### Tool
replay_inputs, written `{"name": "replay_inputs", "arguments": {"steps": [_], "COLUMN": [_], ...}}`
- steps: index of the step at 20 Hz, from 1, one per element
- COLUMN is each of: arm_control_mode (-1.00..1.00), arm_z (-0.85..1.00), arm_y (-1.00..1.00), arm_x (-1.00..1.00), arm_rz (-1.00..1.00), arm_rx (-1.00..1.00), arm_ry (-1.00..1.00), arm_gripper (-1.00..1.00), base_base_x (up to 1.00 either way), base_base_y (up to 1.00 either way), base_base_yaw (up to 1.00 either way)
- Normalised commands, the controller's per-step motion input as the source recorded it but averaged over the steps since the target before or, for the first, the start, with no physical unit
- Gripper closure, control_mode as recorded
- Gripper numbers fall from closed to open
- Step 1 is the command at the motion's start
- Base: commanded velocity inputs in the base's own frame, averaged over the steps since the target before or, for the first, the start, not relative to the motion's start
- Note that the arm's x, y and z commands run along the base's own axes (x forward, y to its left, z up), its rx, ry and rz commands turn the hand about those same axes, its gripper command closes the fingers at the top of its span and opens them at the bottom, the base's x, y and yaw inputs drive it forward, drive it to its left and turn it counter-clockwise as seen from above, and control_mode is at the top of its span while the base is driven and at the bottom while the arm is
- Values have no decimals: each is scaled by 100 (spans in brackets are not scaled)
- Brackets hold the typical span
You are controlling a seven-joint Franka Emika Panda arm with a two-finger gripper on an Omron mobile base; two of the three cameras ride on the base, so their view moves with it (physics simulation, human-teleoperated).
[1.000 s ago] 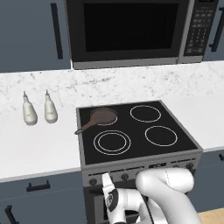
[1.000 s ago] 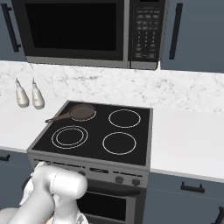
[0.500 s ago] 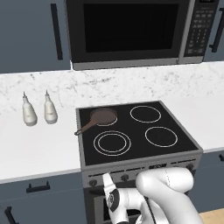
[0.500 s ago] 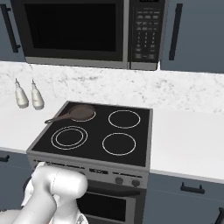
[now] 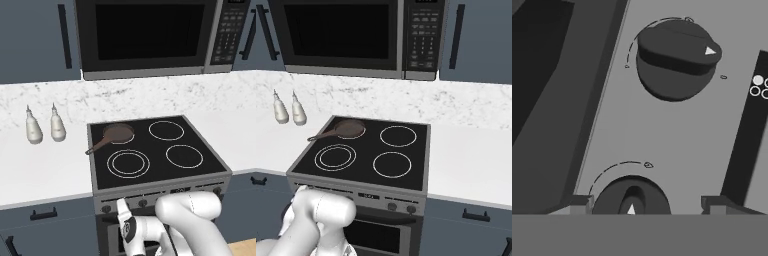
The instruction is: Turn off the rear left burner of the stove.
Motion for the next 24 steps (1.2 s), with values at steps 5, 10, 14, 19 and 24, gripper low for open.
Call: {"name": "replay_inputs", "arguments": {"steps": [5, 10, 14, 19, 24], "arm_control_mode": [-100, -100, -100, -100, -100], "arm_z": [0, 3, 0, 0, 3], "arm_y": [0, 0, 5, 5, -5], "arm_x": [11, 16, 8, 11, 2], "arm_rz": [-12, -13, -12, -18, -11], "arm_rx": [33, 40, 40, 60, 70], "arm_ry": [-2, 1, 5, 8, 8], "arm_gripper": [100, 100, 100, 100, 100], "base_base_x": [0, 0, 0, 0, 0], "base_base_y": [0, 0, 0, 0, 0], "base_base_yaw": [0, 0, 0, 0, 0]}}
